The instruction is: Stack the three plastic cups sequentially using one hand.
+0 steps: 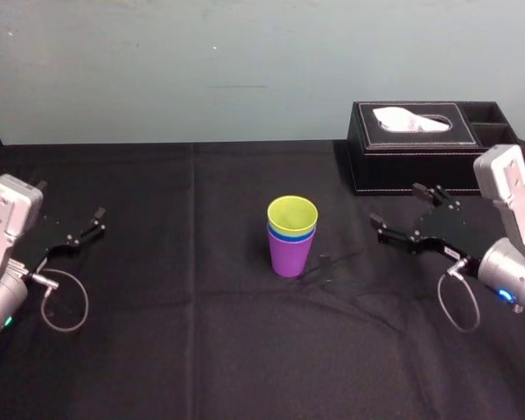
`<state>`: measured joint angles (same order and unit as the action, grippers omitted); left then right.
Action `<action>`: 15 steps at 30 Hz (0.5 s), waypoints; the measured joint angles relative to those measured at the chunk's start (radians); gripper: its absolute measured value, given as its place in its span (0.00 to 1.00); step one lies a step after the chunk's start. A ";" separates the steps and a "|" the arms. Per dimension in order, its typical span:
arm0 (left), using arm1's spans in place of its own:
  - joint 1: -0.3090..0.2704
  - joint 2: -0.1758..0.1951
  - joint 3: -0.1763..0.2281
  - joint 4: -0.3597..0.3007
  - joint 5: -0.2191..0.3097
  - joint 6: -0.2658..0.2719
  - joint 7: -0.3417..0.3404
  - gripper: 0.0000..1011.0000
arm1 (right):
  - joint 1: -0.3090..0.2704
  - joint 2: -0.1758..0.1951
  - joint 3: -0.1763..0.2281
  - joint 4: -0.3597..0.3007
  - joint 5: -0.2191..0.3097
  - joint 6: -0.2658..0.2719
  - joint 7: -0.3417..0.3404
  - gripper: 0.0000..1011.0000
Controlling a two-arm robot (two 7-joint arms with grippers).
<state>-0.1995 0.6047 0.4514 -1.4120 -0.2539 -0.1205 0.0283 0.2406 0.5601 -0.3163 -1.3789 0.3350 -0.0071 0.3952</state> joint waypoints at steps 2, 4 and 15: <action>0.000 0.000 0.000 0.000 0.000 0.000 0.000 1.00 | 0.000 -0.001 0.001 0.009 -0.006 -0.003 -0.001 0.99; 0.000 0.000 0.000 0.000 0.000 0.000 0.000 1.00 | 0.000 -0.001 0.001 0.007 -0.006 -0.003 -0.001 0.99; 0.000 0.000 0.000 0.000 0.000 0.000 0.000 1.00 | 0.000 0.000 0.001 -0.002 -0.001 -0.002 -0.001 0.99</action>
<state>-0.1995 0.6047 0.4514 -1.4120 -0.2539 -0.1205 0.0283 0.2403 0.5598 -0.3155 -1.3805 0.3336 -0.0086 0.3941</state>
